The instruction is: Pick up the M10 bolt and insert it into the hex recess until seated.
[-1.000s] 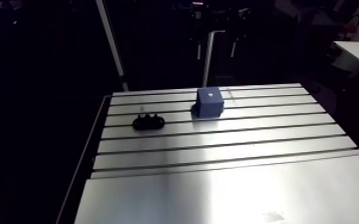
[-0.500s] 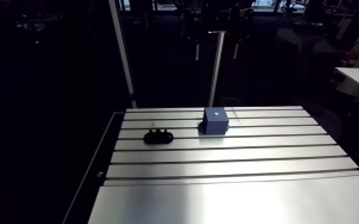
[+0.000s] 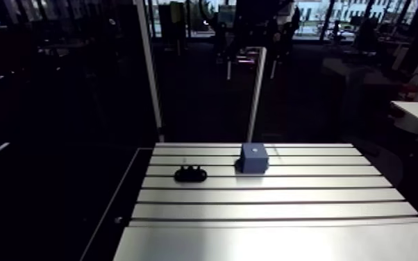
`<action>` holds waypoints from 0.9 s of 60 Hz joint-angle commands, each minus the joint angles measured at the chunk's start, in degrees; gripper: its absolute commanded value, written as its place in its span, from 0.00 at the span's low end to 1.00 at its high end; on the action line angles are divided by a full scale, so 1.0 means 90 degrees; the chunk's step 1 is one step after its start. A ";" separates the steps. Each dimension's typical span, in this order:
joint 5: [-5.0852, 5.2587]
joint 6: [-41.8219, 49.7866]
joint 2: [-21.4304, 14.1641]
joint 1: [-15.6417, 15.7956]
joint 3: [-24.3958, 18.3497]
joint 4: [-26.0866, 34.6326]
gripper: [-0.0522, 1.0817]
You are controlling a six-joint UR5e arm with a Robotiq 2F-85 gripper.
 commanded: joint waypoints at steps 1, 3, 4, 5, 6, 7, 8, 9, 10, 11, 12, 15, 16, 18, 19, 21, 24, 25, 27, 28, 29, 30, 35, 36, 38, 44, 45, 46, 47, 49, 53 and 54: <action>0.0000 -0.0001 -0.0159 -0.0038 0.0083 -0.0020 0.05; 0.0008 -0.0001 -0.0161 -0.0047 0.0085 -0.0020 0.05; 0.0008 -0.0001 -0.0161 -0.0047 0.0085 -0.0020 0.05; 0.0001 -0.0001 -0.0162 -0.0049 0.0085 -0.0020 0.05; 0.0001 -0.0001 -0.0162 -0.0049 0.0085 -0.0020 0.05; 0.0000 -0.0001 -0.0170 -0.0049 0.0093 -0.0020 0.05; 0.0000 -0.0001 -0.0170 -0.0049 0.0093 -0.0020 0.05; 0.0000 -0.0001 -0.0196 -0.0049 0.0103 -0.0011 0.05; 0.0000 -0.0001 -0.0196 -0.0049 0.0103 -0.0011 0.05; 0.0000 -0.0001 -0.0225 -0.0049 0.0113 -0.0002 0.05; 0.0000 -0.0001 -0.0225 -0.0049 0.0113 -0.0002 0.05; 0.0000 -0.0001 -0.0266 -0.0049 0.0151 0.0000 0.05; 0.0000 -0.0001 -0.0294 -0.0049 0.0178 0.0000 0.05; 0.0000 -0.0001 -0.0314 -0.0049 0.0207 0.0000 0.05; 0.0000 -0.0001 -0.0314 -0.0049 0.0207 0.0000 0.05; 0.0008 -0.0001 -0.0342 -0.0049 0.0253 -0.0009 0.05; -0.0009 -0.0010 -0.0410 -0.0049 0.0342 -0.0047 0.05; -0.0009 -0.0010 -0.0410 -0.0049 0.0342 -0.0047 0.05; -0.0010 -0.0021 -0.0444 -0.0077 0.0377 -0.0039 0.05; -0.0010 -0.0021 -0.0444 -0.0077 0.0377 -0.0039 0.05; -0.0010 -0.0021 -0.0453 -0.0095 0.0378 -0.0039 0.05; -0.0010 -0.0021 -0.0453 -0.0095 0.0378 -0.0039 0.05; -0.0010 -0.0029 -0.0474 -0.0108 0.0370 -0.0049 0.05; -0.0010 -0.0029 -0.0474 -0.0108 0.0370 -0.0049 0.05; -0.0010 -0.0030 -0.0474 -0.0108 0.0368 -0.0049 0.05; -0.0010 -0.0039 -0.0465 -0.0108 0.0368 -0.0041 0.05; -0.0002 -0.0040 -0.0456 -0.0108 0.0368 -0.0031 0.05; -0.0001 -0.0040 -0.0455 -0.0108 0.0360 -0.0030 0.05; -0.0001 -0.0040 -0.0455 -0.0108 0.0360 -0.0030 0.05; 0.0008 -0.0040 -0.0455 -0.0108 0.0359 -0.0030 0.05; 0.0000 -0.0040 -0.0445 -0.0108 0.0359 -0.0021 0.05; 0.0000 -0.0040 -0.0445 -0.0108 0.0359 -0.0028 0.05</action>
